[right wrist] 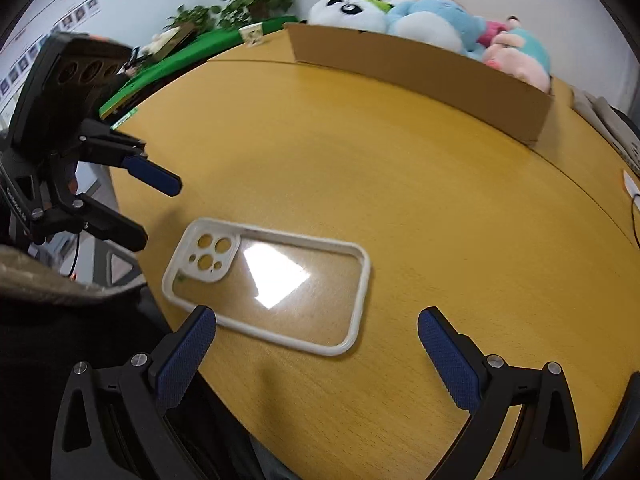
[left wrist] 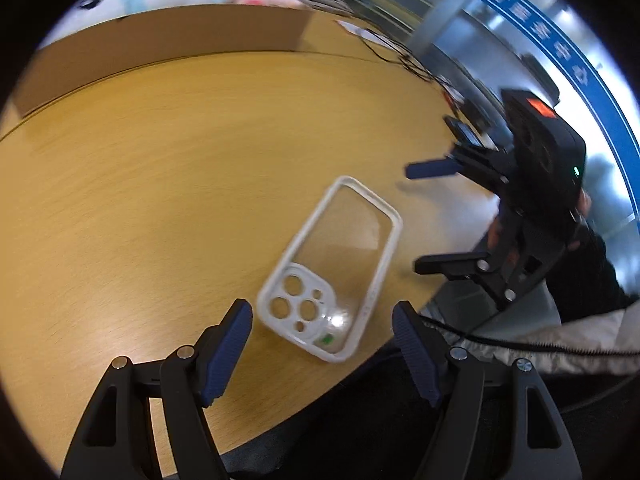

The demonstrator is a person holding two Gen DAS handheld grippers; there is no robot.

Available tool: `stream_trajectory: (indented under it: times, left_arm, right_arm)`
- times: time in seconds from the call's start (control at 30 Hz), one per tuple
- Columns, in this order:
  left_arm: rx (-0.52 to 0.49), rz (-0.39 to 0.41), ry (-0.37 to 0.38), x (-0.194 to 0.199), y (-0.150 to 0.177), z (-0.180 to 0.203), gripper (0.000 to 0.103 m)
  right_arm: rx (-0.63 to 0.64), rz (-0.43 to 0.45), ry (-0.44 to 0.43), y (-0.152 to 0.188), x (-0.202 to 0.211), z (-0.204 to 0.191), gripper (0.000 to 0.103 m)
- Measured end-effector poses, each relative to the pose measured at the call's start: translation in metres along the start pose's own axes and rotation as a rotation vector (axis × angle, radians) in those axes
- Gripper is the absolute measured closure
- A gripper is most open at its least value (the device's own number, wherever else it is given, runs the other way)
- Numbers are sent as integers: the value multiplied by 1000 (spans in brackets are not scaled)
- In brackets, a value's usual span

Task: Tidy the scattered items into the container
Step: 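Move both grippers to the clear phone case and close on its white frame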

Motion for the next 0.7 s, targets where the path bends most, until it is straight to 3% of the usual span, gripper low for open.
stream_trajectory:
  times: [0.2,0.37,0.47,0.53,0.57,0.6,0.7]
  left_arm:
    - [29,-8,-63,-18,-6,-3,31]
    - [132,-16,-110,-14,-10,-23,32]
    - [114,-34,-137,-18,-11,-17,48]
    - [90,-48,-158,-22,-13,-11,85]
    - [89,-52,-171,-23,-14,-11,93]
    - [91,-54,-174,-23,-15,-13,92]
    - [89,-53,-186,-20,-16,-16,92]
  right_arm:
    - [-26,-36,-48,8,-19,-7,6]
    - [-118,-19,0,9,-19,3,10]
    - [-183,-23,25,9,-21,14,20]
    - [-168,-26,37,7,-20,15,29]
    - [-156,-32,32,5,-20,13,41]
    - [-148,-34,20,4,-21,11,52]
    - [-116,-52,55,-1,-24,8,66]
Point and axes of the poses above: each gripper's, at about its wrist camera, not at the fingertips, and x roughly against the way its jaws point, z to its right, y to its underside, the point moved 3 cm from there along -x, roughly the way its jaws point, and after that the axes turned 11 degrees about x, right-handed, at the moved point
